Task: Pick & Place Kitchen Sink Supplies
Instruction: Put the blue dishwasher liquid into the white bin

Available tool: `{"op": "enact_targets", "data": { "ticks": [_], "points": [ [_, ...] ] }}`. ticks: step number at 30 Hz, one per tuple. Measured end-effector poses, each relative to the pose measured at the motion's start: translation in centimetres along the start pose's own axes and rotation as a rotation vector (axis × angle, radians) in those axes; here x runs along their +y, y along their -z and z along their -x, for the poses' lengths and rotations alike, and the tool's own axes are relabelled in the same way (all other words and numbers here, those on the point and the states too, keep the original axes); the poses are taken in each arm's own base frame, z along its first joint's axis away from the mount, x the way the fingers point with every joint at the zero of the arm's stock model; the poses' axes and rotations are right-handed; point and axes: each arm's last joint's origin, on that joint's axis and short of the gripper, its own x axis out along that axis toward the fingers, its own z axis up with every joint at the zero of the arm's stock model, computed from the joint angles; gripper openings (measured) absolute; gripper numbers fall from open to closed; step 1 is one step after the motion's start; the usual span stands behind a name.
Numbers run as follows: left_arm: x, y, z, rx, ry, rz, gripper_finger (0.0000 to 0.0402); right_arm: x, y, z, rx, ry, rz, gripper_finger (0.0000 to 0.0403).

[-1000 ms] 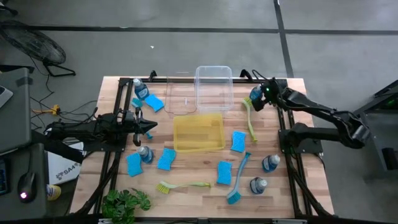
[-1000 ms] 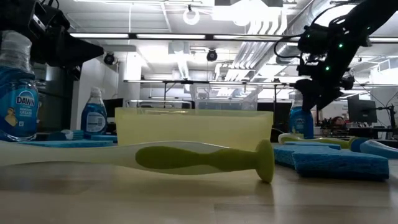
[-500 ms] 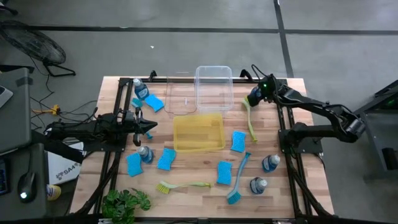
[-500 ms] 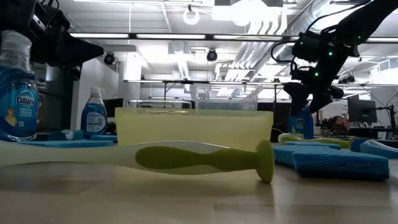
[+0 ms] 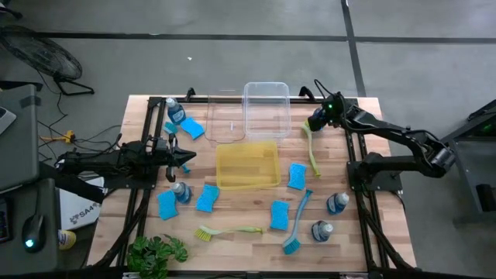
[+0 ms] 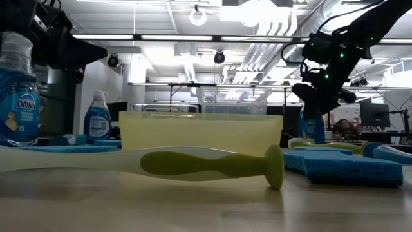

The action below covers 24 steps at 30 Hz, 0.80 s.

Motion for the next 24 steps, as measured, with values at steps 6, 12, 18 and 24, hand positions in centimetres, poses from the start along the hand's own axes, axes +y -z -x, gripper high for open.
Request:
{"op": "enact_targets", "data": {
  "ticks": [6,12,18,24],
  "points": [
    [0.0,0.0,0.0,0.0,0.0,0.0,0.0001,0.1,0.0,0.0,0.001,-0.024,-0.006,0.0149],
    [0.0,0.0,0.0,0.0,0.0,0.0,0.0001,0.2,-0.5,0.3,-0.023,-0.048,-0.059,0.0149],
    [0.0,0.0,0.0,0.0,0.0,0.0,0.0001,0.2,-2.9,2.3,-0.113,-0.019,-0.078,0.0149],
    [0.0,0.0,0.0,0.0,0.0,0.0,0.0001,1.2,-6.4,5.0,-0.177,-0.04,-0.074,0.0149]
  ]
}}
